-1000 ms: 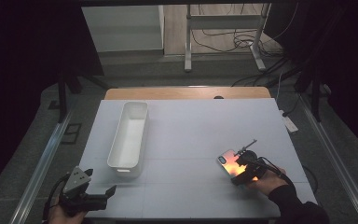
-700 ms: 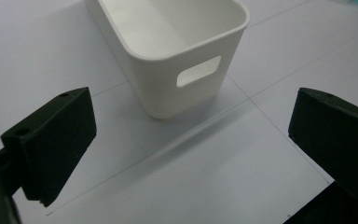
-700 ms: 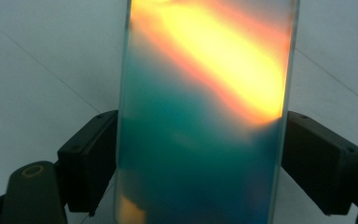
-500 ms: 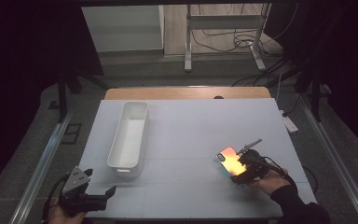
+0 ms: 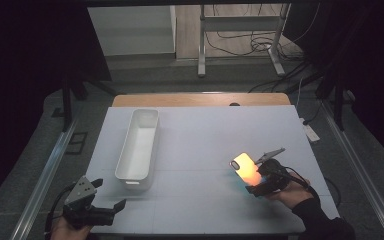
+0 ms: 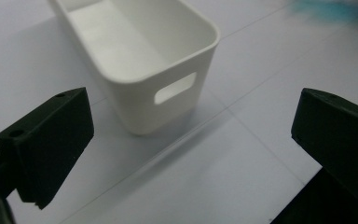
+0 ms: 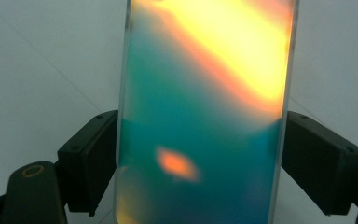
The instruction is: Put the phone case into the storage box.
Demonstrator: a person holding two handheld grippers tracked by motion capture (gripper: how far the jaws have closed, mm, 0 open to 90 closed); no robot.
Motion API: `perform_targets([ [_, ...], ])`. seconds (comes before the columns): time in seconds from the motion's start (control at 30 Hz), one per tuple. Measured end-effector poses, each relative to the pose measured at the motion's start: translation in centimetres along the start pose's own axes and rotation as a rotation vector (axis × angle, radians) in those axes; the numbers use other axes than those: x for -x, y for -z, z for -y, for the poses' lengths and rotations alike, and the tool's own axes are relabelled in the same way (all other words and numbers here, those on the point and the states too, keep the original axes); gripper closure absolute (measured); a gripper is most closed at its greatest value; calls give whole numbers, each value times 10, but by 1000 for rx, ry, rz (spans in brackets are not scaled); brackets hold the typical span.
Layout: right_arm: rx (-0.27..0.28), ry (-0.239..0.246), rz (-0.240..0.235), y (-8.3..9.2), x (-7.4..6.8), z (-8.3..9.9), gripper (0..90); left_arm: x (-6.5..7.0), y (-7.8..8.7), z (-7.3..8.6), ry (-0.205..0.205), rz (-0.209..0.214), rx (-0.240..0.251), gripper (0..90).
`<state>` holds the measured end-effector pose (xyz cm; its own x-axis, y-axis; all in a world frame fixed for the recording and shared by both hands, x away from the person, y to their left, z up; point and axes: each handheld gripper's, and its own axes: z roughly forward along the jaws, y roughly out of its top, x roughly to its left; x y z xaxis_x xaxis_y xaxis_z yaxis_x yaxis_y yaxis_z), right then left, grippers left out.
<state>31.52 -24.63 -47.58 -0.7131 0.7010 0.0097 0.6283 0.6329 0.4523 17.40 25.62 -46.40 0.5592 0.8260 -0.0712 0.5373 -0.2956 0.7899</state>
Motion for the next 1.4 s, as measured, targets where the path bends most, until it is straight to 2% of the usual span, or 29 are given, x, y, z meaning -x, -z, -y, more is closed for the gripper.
perform_targets([
  [0.1,17,10,-7,3,-1,-1,165,0,-4,-4,-13,61,0,0],
  [0.13,24,10,-7,3,-1,-1,165,0,-4,-4,-13,61,0,0],
  [0.17,32,12,-6,5,-1,-1,165,2,-7,-7,-25,82,7,0],
  [0.43,66,23,-19,10,-2,-1,165,5,-14,-17,-61,132,39,0],
  [0.5,70,31,-20,11,-2,-1,165,5,-15,-19,-65,143,41,0],
  [0.83,116,55,-32,18,-7,-3,165,7,-29,-39,-137,177,65,0],
  [1.03,135,72,-48,20,-9,-4,165,12,-35,-45,-145,193,53,0],
  [1.07,145,99,-57,22,-12,-4,165,14,-39,-49,-144,212,57,0],
  [1.4,188,149,-100,26,-19,-6,165,24,-51,-62,-179,233,58,0],
])
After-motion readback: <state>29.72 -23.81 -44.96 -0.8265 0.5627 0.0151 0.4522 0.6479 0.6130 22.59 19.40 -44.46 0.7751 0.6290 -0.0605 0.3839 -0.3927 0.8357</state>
